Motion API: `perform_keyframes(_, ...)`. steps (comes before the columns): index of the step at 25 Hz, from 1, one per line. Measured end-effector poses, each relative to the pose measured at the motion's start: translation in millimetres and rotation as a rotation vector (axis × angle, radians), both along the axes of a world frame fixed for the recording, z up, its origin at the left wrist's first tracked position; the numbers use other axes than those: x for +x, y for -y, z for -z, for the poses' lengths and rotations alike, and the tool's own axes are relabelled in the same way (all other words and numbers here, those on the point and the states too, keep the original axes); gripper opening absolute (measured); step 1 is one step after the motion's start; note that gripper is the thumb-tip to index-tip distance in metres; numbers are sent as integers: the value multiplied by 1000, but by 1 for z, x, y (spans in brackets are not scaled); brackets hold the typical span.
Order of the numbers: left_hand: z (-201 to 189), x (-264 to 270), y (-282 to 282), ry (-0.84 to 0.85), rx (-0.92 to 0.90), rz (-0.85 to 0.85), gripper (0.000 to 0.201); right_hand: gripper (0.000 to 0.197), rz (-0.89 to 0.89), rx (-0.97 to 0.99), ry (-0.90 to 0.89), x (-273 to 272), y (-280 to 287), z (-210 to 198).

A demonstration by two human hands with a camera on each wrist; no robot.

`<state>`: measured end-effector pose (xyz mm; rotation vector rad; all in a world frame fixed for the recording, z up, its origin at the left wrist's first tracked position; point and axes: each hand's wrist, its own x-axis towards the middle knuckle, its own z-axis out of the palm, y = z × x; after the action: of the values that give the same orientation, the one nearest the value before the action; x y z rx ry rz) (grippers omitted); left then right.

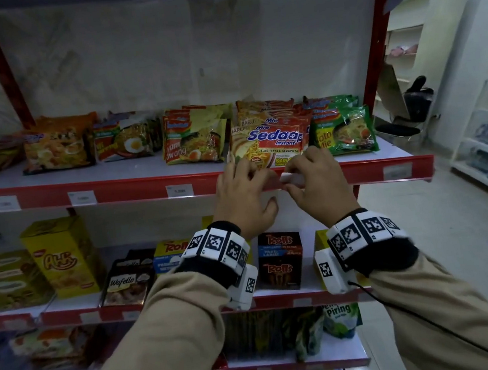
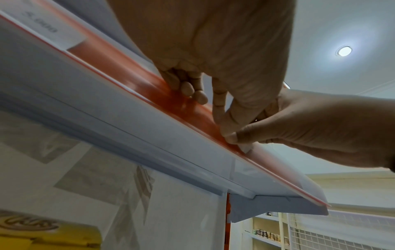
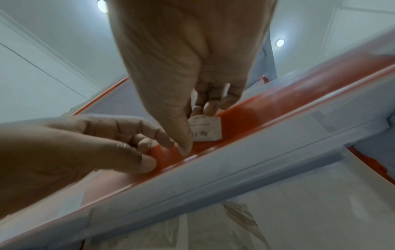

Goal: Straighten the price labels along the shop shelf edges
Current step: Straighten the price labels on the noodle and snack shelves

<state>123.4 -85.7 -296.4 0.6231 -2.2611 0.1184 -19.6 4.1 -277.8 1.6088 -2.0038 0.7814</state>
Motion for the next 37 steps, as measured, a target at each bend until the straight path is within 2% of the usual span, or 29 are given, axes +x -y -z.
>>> perform_keyframes(4,1,1,2,7,-1,1,39,19,-82,23,119,-5,-1,-13)
perform_keyframes(9,2,1,2,4,3,8,39,7,-269,9,389,-16,-7,-31)
perform_keyframes(12,0,0,4,-18,38,21,31,13,-316,-164,516,-16,-8,-33)
perform_keyframes(15,-6,-2,8,-137,137,84,29,21,-352,-336,704,-8,-4,-34)
perform_keyframes(18,-9,-3,11,-186,206,128,40,22,-455,-401,936,5,3,-29)
perform_keyframes(20,-8,-2,12,-186,199,139,39,20,-492,-405,1005,13,6,-24)
perform_keyframes(24,-7,-3,17,-182,196,135,26,18,-499,-341,994,17,1,-22)
perform_keyframes(28,-9,0,18,-136,190,145,27,12,-438,-400,947,0,-11,-35)
perform_keyframes(30,-11,1,17,-99,176,138,26,16,-426,-355,812,-4,-14,-40)
perform_keyframes(32,-14,3,16,-52,156,117,23,26,-427,-199,555,-1,-11,-45)
perform_keyframes(34,-16,5,13,-12,145,108,20,23,-356,-44,276,3,-6,-46)
perform_keyframes(35,-17,6,12,-5,140,118,20,18,-317,-4,205,4,-4,-47)
perform_keyframes(37,-20,11,11,-6,142,143,19,14,-279,-15,231,3,-4,-45)
